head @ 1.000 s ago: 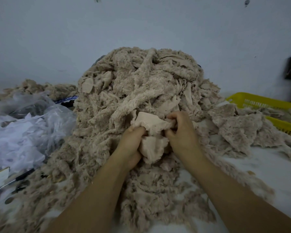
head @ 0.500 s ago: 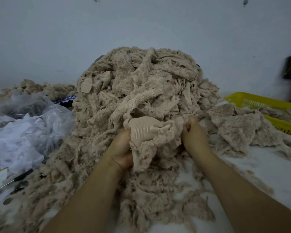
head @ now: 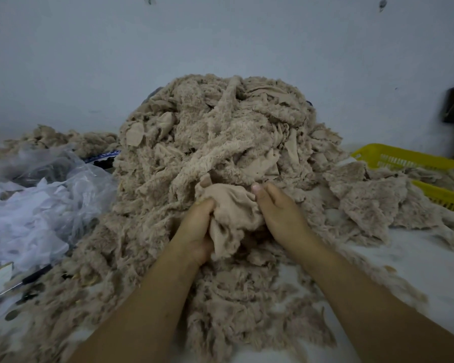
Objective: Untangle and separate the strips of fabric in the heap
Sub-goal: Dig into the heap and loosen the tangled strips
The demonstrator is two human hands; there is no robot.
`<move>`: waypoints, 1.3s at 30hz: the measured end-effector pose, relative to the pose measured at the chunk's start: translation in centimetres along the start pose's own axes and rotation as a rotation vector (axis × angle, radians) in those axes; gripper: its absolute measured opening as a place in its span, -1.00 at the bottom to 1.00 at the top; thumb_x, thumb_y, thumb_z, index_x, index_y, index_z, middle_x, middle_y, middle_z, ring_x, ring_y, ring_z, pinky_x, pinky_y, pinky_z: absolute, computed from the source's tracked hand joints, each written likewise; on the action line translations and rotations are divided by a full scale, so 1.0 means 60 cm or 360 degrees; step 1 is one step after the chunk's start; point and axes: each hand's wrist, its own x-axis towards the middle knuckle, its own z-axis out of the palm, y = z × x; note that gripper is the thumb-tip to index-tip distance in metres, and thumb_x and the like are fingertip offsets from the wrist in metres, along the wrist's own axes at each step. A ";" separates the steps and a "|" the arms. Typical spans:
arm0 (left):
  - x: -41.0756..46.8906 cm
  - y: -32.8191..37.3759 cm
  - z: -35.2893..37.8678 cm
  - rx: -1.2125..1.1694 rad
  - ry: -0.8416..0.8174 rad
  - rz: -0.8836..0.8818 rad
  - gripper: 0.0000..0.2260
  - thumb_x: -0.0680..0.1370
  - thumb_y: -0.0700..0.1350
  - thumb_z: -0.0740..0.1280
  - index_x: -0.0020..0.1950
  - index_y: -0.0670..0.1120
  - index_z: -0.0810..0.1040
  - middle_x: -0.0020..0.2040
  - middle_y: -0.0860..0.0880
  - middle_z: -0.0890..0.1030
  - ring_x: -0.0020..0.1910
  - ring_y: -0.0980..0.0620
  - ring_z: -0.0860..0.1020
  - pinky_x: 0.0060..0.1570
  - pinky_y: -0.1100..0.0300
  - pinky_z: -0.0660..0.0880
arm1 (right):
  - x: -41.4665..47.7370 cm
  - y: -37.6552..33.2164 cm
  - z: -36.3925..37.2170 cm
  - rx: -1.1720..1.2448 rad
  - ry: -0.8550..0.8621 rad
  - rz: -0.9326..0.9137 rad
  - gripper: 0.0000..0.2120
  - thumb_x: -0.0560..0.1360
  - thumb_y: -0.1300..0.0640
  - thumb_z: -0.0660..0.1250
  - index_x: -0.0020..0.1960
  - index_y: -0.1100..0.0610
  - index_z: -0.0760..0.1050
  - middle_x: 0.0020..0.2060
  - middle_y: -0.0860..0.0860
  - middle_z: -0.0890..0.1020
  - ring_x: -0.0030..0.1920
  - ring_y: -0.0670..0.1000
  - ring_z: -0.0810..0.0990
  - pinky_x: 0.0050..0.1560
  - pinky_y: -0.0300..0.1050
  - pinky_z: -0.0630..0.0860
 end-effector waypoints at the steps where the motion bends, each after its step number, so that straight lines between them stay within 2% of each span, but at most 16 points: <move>1: -0.001 0.002 0.001 -0.0011 -0.0048 -0.0042 -0.62 0.53 -0.03 0.28 0.16 -0.30 0.61 0.00 -0.28 0.69 -0.04 -0.14 0.70 -0.13 0.07 0.65 | 0.002 0.001 0.001 -0.0109 0.0051 -0.0101 -0.66 0.64 -0.12 0.14 -0.24 0.02 0.34 -0.39 -0.16 0.40 -0.37 -0.20 0.36 -0.36 -0.35 0.31; 3: -0.004 0.005 0.005 0.0136 -0.0146 -0.0049 -0.44 0.47 0.24 0.33 0.14 -0.24 0.67 0.09 -0.25 0.68 0.07 -0.13 0.68 -0.02 0.09 0.63 | 0.004 -0.001 0.006 -0.0284 0.0129 -0.0274 -0.69 0.64 -0.05 0.15 -0.19 0.12 0.35 -0.28 -0.07 0.38 -0.28 -0.13 0.33 -0.29 -0.30 0.29; 5: -0.004 -0.001 0.013 0.0381 -0.0120 0.0006 -0.30 0.39 0.33 0.37 0.24 -0.23 0.61 0.15 -0.24 0.66 0.13 -0.11 0.66 0.00 0.13 0.63 | 0.003 -0.005 0.011 -0.0336 0.0191 -0.0393 -0.72 0.65 0.01 0.16 -0.16 0.17 0.36 -0.21 -0.02 0.38 -0.21 -0.13 0.35 -0.21 -0.37 0.30; 7: -0.003 -0.007 0.021 0.0457 -0.0063 0.0083 -0.33 0.41 0.18 0.45 0.32 -0.29 0.51 0.05 -0.22 0.70 0.00 -0.07 0.69 -0.13 0.19 0.62 | -0.001 -0.006 0.015 -0.0326 0.0251 -0.0434 -0.76 0.65 0.08 0.18 -0.14 0.17 0.35 -0.18 -0.01 0.38 -0.20 -0.18 0.35 -0.18 -0.41 0.30; 9: -0.002 -0.009 0.021 0.0360 -0.0039 0.0147 -0.45 0.47 0.02 0.43 0.29 -0.34 0.47 -0.12 -0.14 0.70 -0.18 -0.01 0.69 -0.26 0.22 0.60 | -0.002 -0.004 0.017 -0.0310 0.0274 -0.0413 -0.76 0.65 0.07 0.18 -0.16 0.14 0.33 -0.20 -0.05 0.36 -0.21 -0.19 0.34 -0.19 -0.40 0.30; 12: -0.003 -0.002 0.016 -0.0017 -0.0063 0.0206 -0.72 0.52 -0.07 0.34 0.16 -0.18 0.48 -0.25 -0.08 0.67 -0.30 0.03 0.67 -0.34 0.24 0.59 | -0.005 -0.002 0.018 -0.0392 0.0216 -0.0417 -0.69 0.65 0.04 0.16 -0.26 -0.03 0.24 -0.25 -0.12 0.33 -0.26 -0.18 0.34 -0.25 -0.36 0.29; 14: -0.002 0.003 0.016 -0.0212 -0.0013 0.0188 -0.78 0.57 -0.07 0.30 0.19 -0.10 0.48 -0.26 -0.10 0.66 -0.34 0.03 0.67 -0.39 0.23 0.59 | -0.005 0.001 0.022 -0.0469 0.0171 -0.0407 -0.68 0.66 0.02 0.13 -0.26 -0.07 0.23 -0.27 -0.13 0.33 -0.27 -0.18 0.35 -0.28 -0.29 0.26; 18: 0.004 0.004 0.012 -0.0265 0.0082 0.0186 -0.82 0.63 -0.04 0.25 0.17 -0.10 0.44 -0.18 -0.09 0.58 -0.26 0.01 0.62 -0.25 0.13 0.65 | 0.002 0.005 0.025 -0.0575 0.0150 -0.0353 -0.65 0.66 0.01 0.14 -0.27 0.08 0.37 -0.31 -0.09 0.32 -0.32 -0.10 0.34 -0.30 -0.19 0.16; 23: 0.002 0.006 0.018 -0.0378 -0.0070 0.0090 -0.76 0.57 -0.03 0.30 0.21 -0.06 0.53 -0.16 -0.06 0.65 -0.20 0.01 0.66 -0.12 0.05 0.66 | 0.013 0.016 0.007 -0.0662 0.0226 -0.0243 -0.57 0.66 0.00 0.14 -0.32 0.18 0.41 -0.29 0.03 0.39 -0.29 0.03 0.39 -0.28 -0.10 0.16; 25: 0.001 0.008 0.020 -0.0413 -0.0160 0.0075 -0.74 0.49 -0.04 0.33 0.15 -0.07 0.55 -0.20 -0.03 0.68 -0.25 0.07 0.67 -0.24 0.15 0.65 | 0.017 0.022 0.005 -0.0745 0.0229 -0.0210 -0.55 0.67 -0.01 0.13 -0.24 0.24 0.52 -0.25 0.06 0.43 -0.26 0.05 0.41 -0.27 -0.10 0.16; 27: 0.001 0.008 0.017 -0.0471 -0.0210 0.0068 -0.71 0.50 -0.05 0.32 0.19 -0.10 0.56 -0.12 -0.01 0.68 -0.20 0.11 0.67 -0.17 0.21 0.64 | 0.019 0.029 0.010 -0.0768 0.0240 -0.0198 -0.53 0.67 -0.01 0.12 -0.22 0.28 0.54 -0.25 0.05 0.41 -0.28 0.04 0.39 -0.28 -0.11 0.13; 30: 0.001 0.013 0.006 -0.0604 -0.0265 0.0041 -0.74 0.58 -0.05 0.29 0.22 -0.13 0.55 -0.03 -0.02 0.65 -0.12 0.10 0.66 -0.11 0.18 0.64 | 0.024 0.039 0.004 -0.0816 0.0238 -0.0120 -0.53 0.67 -0.01 0.13 -0.33 0.21 0.45 -0.34 0.01 0.35 -0.37 -0.01 0.31 -0.31 -0.09 0.08; 32: -0.001 0.022 -0.002 -0.0667 -0.0343 0.0090 -0.78 0.65 -0.04 0.23 0.13 -0.14 0.57 -0.03 -0.04 0.64 -0.05 0.06 0.64 0.02 0.14 0.62 | 0.031 0.052 -0.020 -0.0871 0.0255 0.0048 -0.51 0.68 -0.02 0.11 -0.39 0.15 0.32 -0.40 0.00 0.32 -0.40 -0.01 0.29 -0.33 -0.06 0.06; 34: 0.001 0.026 -0.006 -0.0535 -0.0258 0.0151 -0.72 0.67 -0.02 0.16 0.03 -0.13 0.61 -0.07 -0.07 0.63 -0.06 0.01 0.63 0.09 0.10 0.60 | 0.033 0.057 -0.030 -0.0824 0.0306 0.0155 -0.49 0.68 -0.03 0.09 -0.41 0.14 0.28 -0.40 0.03 0.34 -0.41 -0.01 0.30 -0.33 -0.05 0.08; 37: 0.000 0.012 0.004 -0.0330 -0.0189 0.0079 -0.75 0.60 0.02 0.21 -0.05 -0.10 0.61 -0.22 -0.11 0.63 -0.25 0.01 0.63 -0.13 0.19 0.61 | 0.021 0.051 -0.001 -0.0815 0.0218 0.0005 -0.57 0.67 -0.04 0.10 -0.33 0.13 0.35 -0.30 -0.04 0.31 -0.35 -0.07 0.32 -0.28 -0.10 0.14; 39: 0.004 0.001 0.006 -0.0171 -0.0135 0.0014 -0.79 0.60 -0.01 0.26 -0.03 -0.11 0.61 -0.12 -0.16 0.64 -0.10 -0.06 0.63 0.06 0.10 0.58 | 0.014 0.041 0.012 -0.0778 0.0214 -0.0084 -0.65 0.67 -0.05 0.05 -0.19 0.09 0.40 -0.20 -0.04 0.36 -0.25 -0.05 0.36 -0.22 -0.11 0.19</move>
